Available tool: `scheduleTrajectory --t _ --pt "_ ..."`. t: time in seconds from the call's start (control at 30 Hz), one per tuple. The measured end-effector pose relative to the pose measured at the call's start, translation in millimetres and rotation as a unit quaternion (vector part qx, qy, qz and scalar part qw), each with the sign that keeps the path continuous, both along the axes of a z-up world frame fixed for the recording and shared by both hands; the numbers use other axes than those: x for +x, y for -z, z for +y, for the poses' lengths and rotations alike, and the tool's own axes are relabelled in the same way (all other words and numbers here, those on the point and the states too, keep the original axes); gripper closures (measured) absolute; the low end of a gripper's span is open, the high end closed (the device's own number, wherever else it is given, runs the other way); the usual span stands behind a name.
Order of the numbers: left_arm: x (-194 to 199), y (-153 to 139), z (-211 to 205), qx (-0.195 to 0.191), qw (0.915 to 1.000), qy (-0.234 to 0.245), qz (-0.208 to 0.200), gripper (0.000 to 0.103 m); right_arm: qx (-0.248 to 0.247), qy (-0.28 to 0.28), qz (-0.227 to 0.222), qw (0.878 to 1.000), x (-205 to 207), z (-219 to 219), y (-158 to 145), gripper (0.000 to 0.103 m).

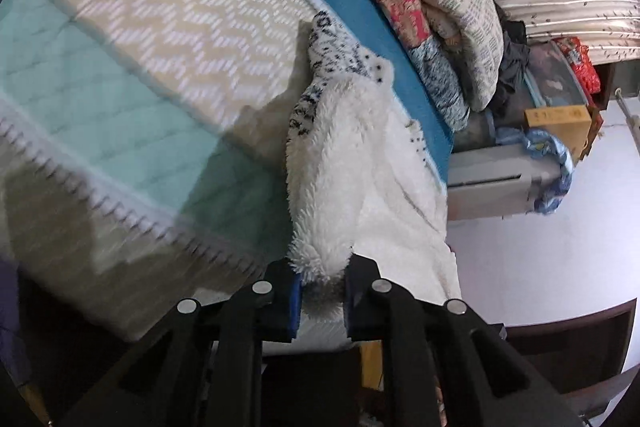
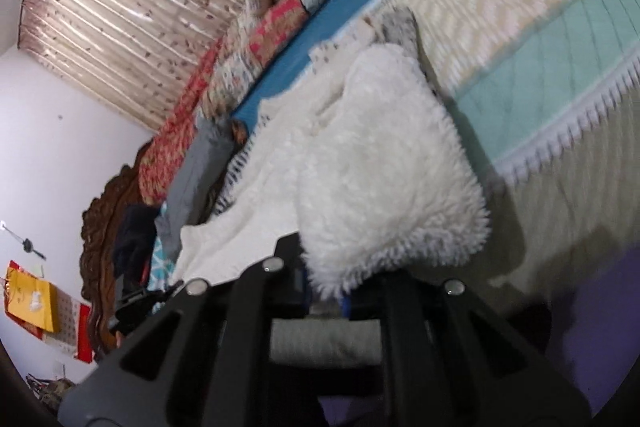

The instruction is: Fold large clothes

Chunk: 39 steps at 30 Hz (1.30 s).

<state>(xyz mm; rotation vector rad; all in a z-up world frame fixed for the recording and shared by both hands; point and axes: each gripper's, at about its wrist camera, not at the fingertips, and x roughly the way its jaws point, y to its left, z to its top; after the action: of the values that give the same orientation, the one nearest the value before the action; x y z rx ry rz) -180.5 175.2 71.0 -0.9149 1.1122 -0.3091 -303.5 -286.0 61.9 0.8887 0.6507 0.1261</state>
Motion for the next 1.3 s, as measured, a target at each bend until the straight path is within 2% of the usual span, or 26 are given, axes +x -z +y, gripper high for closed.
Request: scheduleTrajectory --t 0.17,0.23,0.27,0.37,0.43,0.53,0.63,0.77,0.97,1.03,1.07,1.1,1.17,1.3 --pt "-32 29 13 0.002 0.9997 -0.006 0.026 0.084 0.0 -0.008 0.055 0.998 -25 18 47 0.092" --pt "-27 46 13 0.014 0.999 -0.009 0.042 0.084 0.019 0.003 0.082 0.996 -23 14 68 0.084" --pt "-23 54 12 0.032 0.9981 -0.009 0.051 0.085 0.026 0.006 0.091 0.996 -21 12 73 0.08" --pt "-17 67 8 0.056 0.9958 -0.008 0.072 0.092 0.035 0.013 0.085 0.996 -25 7 72 0.068" --pt "-16 63 5 0.075 0.9955 0.004 0.059 0.095 0.013 0.021 0.071 0.997 -33 3 61 0.05" --pt "-19 53 2 0.109 0.993 0.024 0.04 0.103 -0.001 0.036 0.066 0.997 -43 -7 55 0.045" --pt "-25 52 9 0.105 0.9934 0.025 0.04 0.103 0.006 0.053 0.074 0.996 -46 -17 59 0.045" --pt "-29 58 11 0.076 0.9954 0.027 0.05 0.103 0.042 0.054 0.074 0.995 -44 -20 69 0.045" --pt "-30 64 0 0.054 0.9967 0.031 0.053 0.103 0.039 0.031 0.074 0.996 -42 -16 75 0.047" --pt "-30 63 -2 0.049 0.9973 0.028 0.047 0.103 0.045 0.01 0.065 0.997 -41 -12 72 0.08" --pt "-31 61 -2 0.045 0.9977 0.03 0.042 0.103 0.039 -0.003 0.061 0.997 -39 -10 68 0.086" --pt "-31 61 -3 0.033 0.9979 0.035 0.044 0.086 0.036 -0.013 0.054 0.998 -39 -6 63 0.091" --pt "-33 61 -1 -0.011 0.9983 0.032 0.048 0.082 0.051 -0.031 0.031 0.998 -40 -6 53 0.093" --pt "-28 32 2 -0.086 0.9959 0.016 0.023 0.081 0.071 -0.042 -0.032 0.996 -34 -18 12 0.093"
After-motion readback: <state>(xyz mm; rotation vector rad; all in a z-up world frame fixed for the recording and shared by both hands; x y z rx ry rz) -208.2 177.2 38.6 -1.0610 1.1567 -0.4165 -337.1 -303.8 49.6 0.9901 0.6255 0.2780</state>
